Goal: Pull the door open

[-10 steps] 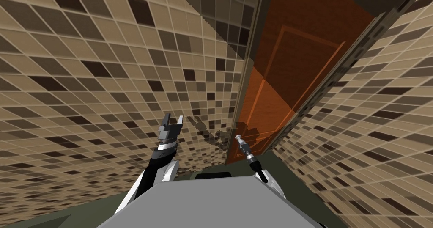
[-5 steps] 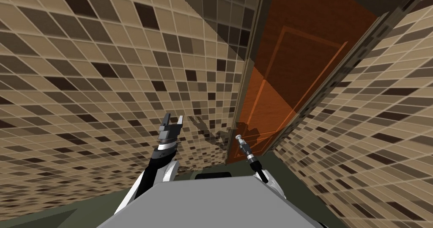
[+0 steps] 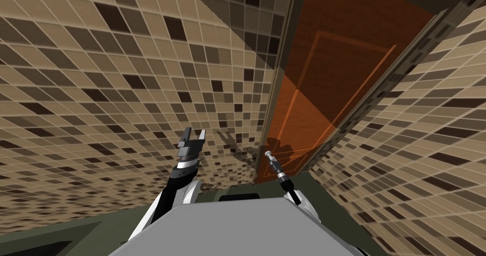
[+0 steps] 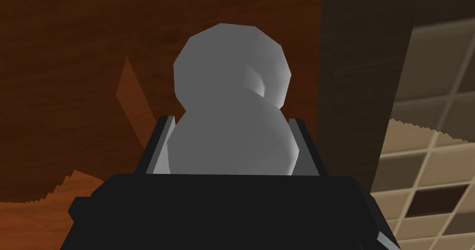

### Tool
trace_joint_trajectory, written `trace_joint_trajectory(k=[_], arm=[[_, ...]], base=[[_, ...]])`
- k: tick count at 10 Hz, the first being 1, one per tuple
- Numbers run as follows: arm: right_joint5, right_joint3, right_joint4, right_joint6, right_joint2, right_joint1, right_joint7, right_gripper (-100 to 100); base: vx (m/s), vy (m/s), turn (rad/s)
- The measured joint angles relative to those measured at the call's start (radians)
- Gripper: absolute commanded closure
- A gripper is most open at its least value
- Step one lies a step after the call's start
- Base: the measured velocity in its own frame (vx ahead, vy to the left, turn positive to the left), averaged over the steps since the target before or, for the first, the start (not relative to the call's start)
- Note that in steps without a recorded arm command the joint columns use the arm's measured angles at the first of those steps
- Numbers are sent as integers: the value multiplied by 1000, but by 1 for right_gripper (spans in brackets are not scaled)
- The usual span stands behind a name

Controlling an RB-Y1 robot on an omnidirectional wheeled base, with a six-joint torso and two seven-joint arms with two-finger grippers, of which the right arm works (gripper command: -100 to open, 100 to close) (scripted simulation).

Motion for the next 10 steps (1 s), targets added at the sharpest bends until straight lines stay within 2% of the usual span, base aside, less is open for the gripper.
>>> trace_joint_trajectory(k=[4, 8, 10], arm=[[-30, 5, 2, 3, -3, -3, -100, 100], [-63, 9, 24, 0, -10, -17, -194, 100], [-75, 14, 2, 12, -7, -6, -244, 100]], base=[[-33, -15, 57], [-36, -19, 62], [-43, -22, 65]])
